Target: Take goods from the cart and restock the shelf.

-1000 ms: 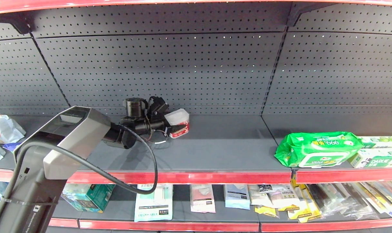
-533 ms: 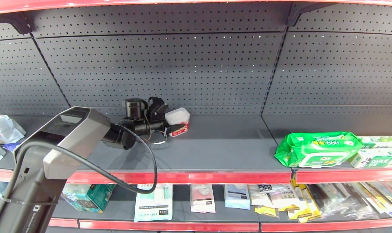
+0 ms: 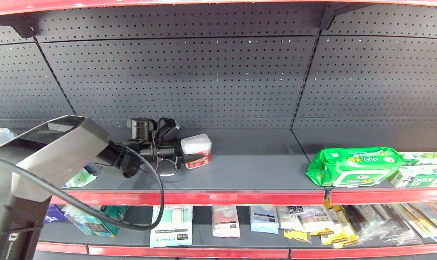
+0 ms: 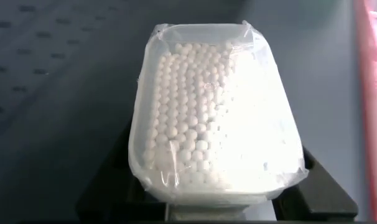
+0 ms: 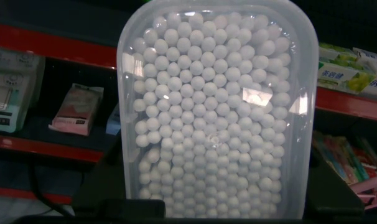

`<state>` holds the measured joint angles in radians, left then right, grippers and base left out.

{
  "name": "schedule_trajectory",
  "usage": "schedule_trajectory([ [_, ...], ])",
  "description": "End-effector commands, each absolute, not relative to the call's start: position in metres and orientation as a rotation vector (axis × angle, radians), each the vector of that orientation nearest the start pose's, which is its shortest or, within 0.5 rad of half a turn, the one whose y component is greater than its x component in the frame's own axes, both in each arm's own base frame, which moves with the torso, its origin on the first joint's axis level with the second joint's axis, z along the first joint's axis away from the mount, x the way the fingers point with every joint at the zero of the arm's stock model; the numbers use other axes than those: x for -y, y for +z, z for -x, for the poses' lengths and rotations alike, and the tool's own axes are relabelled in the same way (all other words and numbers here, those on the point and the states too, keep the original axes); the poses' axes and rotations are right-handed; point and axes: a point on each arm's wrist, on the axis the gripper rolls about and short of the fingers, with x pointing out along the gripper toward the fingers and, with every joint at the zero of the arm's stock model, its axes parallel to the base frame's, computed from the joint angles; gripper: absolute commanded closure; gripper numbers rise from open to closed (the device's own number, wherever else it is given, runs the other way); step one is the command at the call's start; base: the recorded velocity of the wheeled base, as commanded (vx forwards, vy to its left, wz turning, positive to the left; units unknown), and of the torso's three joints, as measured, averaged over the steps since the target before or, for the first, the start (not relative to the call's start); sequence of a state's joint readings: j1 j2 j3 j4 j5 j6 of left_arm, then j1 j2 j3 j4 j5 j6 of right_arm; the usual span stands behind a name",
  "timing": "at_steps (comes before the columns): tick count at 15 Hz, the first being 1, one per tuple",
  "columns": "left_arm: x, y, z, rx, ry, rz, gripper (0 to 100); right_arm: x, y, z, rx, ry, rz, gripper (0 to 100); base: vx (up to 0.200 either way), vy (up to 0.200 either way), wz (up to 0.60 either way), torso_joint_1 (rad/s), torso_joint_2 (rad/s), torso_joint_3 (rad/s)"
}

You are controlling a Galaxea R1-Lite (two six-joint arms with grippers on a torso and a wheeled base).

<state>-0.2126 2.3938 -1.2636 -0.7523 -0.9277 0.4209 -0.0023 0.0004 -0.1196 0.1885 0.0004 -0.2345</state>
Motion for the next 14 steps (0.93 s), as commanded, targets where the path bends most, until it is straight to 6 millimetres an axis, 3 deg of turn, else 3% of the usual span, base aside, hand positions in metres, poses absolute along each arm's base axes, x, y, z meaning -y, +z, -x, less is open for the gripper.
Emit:
schedule_trajectory([
  [1, 0.1, 0.061, -0.412, -0.111, -1.213, -0.251, 100, 0.0, 0.089, 0.033, -0.069, 0.007, 0.234, 100, 0.0, 0.0, 0.0, 0.0, 0.0, 0.0],
  [5, 0.079, 0.058, -0.387, -0.123, -1.246, -0.254, 100, 0.0, 0.089, 0.033, -0.069, 0.007, 0.234, 100, 0.0, 0.0, 0.0, 0.0, 0.0, 0.0],
  [8, 0.07, 0.053, -0.386, -0.099, -1.263, -0.277, 100, 0.0, 0.089, 0.033, -0.069, 0.007, 0.234, 100, 0.0, 0.0, 0.0, 0.0, 0.0, 0.0],
  [14, 0.073, 0.04, -0.386, -0.103, -1.306, -0.267, 100, 0.0, 0.089, 0.033, -0.069, 0.005, 0.238, 100, 0.0, 0.0, 0.0, 0.0, 0.0, 0.0],
])
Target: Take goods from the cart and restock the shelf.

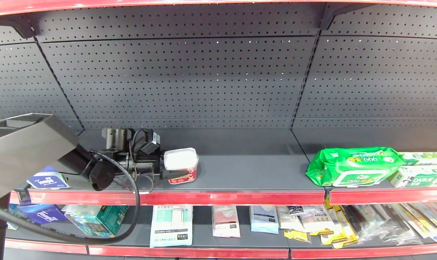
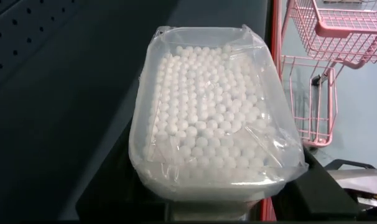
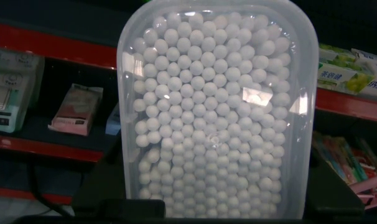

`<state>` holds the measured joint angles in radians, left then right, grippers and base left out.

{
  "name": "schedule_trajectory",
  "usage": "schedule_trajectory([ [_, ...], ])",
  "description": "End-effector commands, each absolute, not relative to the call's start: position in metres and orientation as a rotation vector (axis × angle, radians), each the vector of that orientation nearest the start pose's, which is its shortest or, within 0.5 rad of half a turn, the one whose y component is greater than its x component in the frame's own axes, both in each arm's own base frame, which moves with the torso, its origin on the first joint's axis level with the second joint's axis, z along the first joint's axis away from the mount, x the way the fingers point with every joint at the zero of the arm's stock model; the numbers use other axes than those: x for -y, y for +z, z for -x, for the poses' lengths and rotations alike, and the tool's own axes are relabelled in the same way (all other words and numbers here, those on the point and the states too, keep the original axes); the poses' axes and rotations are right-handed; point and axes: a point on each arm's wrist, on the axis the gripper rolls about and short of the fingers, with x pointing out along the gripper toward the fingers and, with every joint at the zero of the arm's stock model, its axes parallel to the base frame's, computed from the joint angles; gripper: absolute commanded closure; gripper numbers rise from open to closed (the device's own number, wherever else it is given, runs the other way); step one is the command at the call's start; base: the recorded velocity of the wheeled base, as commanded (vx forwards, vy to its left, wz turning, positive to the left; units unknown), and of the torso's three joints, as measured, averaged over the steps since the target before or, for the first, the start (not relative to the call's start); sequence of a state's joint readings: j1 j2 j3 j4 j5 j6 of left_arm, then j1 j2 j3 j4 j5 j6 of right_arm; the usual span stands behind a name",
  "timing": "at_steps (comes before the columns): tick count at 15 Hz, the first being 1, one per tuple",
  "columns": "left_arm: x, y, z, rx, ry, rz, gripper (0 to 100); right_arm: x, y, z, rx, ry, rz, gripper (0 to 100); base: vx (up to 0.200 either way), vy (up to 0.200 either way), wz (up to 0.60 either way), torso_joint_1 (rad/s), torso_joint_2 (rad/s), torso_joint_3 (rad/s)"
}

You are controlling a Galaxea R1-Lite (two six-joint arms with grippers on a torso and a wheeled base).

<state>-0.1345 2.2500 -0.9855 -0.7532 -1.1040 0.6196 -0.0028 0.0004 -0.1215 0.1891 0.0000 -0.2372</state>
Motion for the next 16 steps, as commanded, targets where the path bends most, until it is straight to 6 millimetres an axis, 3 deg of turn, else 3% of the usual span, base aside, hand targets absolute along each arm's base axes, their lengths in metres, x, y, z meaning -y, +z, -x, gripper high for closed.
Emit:
schedule_trajectory([
  [1, 0.075, 0.038, -0.386, -0.104, -1.316, -0.262, 100, 0.0, 0.089, 0.033, -0.069, 0.007, 0.238, 100, 0.0, 0.0, 0.0, 0.0, 0.0, 0.0],
  [4, 0.078, 0.03, -0.385, -0.103, -1.341, -0.266, 100, 0.0, 0.089, 0.033, -0.067, 0.006, 0.238, 100, 0.0, 0.0, 0.0, 0.0, 0.0, 0.0],
  [16, 0.079, 0.027, -0.381, -0.097, -1.385, -0.241, 100, 0.0, 0.089, 0.033, -0.068, 0.005, 0.238, 100, 0.0, 0.0, 0.0, 0.0, 0.0, 0.0],
])
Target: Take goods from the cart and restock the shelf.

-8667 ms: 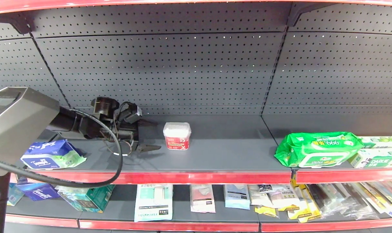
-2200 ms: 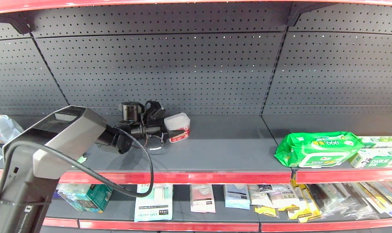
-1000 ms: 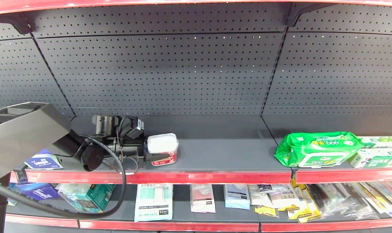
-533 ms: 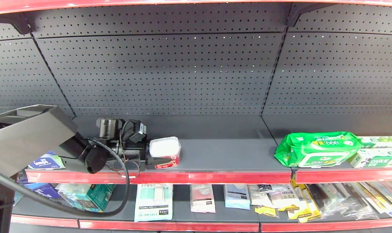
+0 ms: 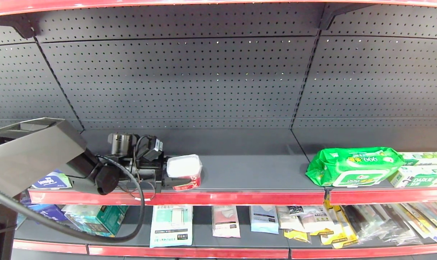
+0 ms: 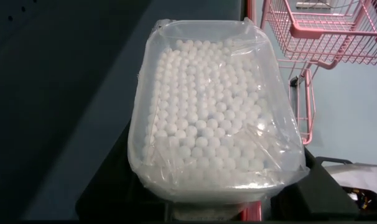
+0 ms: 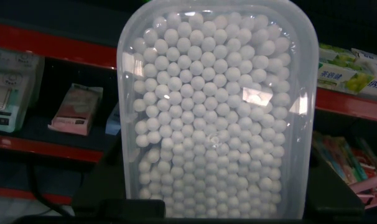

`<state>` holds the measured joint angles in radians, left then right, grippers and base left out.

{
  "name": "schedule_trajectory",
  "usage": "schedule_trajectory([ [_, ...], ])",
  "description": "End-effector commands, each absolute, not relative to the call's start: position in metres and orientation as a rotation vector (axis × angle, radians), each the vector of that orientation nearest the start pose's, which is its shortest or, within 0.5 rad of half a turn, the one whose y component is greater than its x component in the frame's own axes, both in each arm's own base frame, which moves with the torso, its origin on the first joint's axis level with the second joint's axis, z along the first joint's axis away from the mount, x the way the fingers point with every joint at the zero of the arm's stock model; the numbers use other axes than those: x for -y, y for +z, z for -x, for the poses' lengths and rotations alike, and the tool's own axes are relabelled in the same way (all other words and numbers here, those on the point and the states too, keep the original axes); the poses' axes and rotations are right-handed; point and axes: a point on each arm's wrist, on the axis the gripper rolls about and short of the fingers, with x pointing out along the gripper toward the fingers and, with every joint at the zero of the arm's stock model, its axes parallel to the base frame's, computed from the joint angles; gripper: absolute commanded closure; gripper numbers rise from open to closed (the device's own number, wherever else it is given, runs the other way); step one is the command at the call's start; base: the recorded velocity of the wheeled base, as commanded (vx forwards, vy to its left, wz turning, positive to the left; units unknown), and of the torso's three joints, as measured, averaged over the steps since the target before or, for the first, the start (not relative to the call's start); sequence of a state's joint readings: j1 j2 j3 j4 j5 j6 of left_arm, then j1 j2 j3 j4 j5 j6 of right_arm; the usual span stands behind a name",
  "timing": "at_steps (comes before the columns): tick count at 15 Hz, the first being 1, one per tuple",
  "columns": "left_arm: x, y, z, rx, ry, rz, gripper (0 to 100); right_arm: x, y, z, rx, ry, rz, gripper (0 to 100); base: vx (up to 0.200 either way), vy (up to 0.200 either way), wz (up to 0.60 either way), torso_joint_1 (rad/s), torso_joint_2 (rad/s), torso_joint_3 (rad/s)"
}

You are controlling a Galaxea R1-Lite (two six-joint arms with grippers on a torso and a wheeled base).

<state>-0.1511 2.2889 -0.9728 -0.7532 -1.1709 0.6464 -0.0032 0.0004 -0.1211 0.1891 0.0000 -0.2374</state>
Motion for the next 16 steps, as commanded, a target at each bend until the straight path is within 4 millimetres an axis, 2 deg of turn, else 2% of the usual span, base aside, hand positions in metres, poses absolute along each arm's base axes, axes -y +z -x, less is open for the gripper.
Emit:
schedule_trajectory([
  [1, 0.0792, 0.0277, -0.3803, -0.098, -1.385, -0.242, 100, -0.0001, 0.0891, 0.0334, -0.068, 0.005, 0.238, 100, 0.0, 0.0, 0.0, 0.0, 0.0, 0.0],
  [16, 0.0808, 0.0284, -0.3799, -0.077, -1.382, -0.268, 100, 0.0001, 0.089, 0.0335, -0.07, -0.006, 0.238, 100, 0.0, 0.0, 0.0, 0.0, 0.0, 0.0],
])
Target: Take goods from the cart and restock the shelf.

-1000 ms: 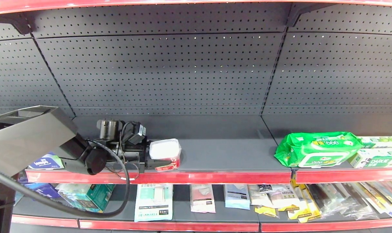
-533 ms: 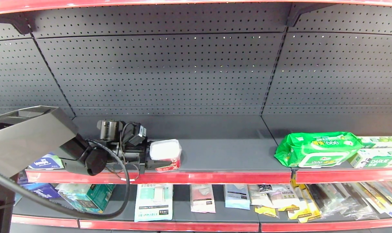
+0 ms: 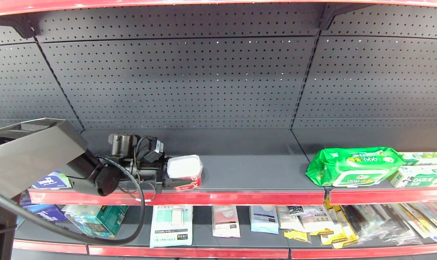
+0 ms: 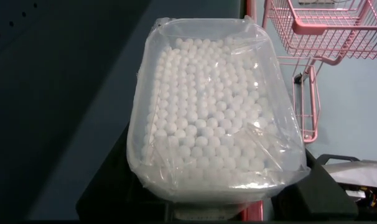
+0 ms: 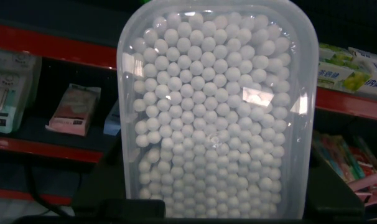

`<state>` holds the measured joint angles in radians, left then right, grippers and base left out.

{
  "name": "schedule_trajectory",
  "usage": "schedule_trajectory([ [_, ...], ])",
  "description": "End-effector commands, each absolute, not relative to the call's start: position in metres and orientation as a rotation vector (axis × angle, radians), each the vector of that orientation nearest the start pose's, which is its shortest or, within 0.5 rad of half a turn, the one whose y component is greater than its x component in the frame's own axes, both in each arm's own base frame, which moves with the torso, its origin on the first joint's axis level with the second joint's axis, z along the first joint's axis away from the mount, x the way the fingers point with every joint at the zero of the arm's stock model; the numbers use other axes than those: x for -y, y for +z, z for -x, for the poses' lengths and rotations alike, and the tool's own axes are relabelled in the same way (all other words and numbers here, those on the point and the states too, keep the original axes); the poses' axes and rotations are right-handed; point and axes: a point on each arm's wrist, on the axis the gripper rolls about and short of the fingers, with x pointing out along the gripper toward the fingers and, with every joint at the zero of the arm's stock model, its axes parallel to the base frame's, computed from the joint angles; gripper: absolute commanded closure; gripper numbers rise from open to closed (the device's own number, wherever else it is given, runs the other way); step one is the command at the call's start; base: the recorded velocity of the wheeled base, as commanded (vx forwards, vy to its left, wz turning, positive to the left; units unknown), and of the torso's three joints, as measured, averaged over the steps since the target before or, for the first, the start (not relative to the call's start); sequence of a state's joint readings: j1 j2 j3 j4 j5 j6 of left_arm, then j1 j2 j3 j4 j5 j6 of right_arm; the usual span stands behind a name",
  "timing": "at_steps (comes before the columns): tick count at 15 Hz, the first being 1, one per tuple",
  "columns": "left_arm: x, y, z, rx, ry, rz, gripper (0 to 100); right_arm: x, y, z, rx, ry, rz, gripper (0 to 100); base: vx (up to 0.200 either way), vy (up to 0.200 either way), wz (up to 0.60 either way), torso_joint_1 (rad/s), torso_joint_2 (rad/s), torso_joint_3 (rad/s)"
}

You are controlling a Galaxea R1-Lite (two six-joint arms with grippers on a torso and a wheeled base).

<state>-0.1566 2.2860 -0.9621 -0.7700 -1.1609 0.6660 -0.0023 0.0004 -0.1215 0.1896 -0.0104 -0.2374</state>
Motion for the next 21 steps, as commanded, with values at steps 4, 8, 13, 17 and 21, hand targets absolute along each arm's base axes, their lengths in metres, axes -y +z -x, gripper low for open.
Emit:
schedule_trajectory([
  [4, 0.0803, 0.0294, -0.3765, -0.099, -1.383, -0.246, 100, 0.0001, 0.089, 0.0335, -0.07, -0.006, 0.238, 100, 0.0, 0.0, 0.0, 0.0, 0.0, 0.0],
  [8, 0.0806, 0.0279, -0.3747, -0.107, -1.385, -0.241, 100, 0.0001, 0.089, 0.0335, -0.07, -0.006, 0.238, 100, 0.0, 0.0, 0.0, 0.0, 0.0, 0.0],
  [13, 0.0802, 0.0281, -0.3758, -0.107, -1.38, -0.241, 100, 0.0001, 0.089, 0.0335, -0.07, -0.006, 0.238, 100, 0.0, 0.0, 0.0, 0.0, 0.0, 0.0],
  [17, 0.0807, 0.0282, -0.3758, -0.107, -1.378, -0.244, 0, 0.0002, 0.0891, 0.0334, -0.069, -0.004, 0.238, 100, 0.0, 0.0, 0.0, 0.0, 0.0, 0.0],
  [21, 0.0805, 0.0339, -0.3747, -0.116, -1.374, -0.226, 0, 0.0002, 0.089, 0.0335, -0.07, -0.004, 0.238, 100, 0.0, 0.0, 0.0, 0.0, 0.0, 0.0],
])
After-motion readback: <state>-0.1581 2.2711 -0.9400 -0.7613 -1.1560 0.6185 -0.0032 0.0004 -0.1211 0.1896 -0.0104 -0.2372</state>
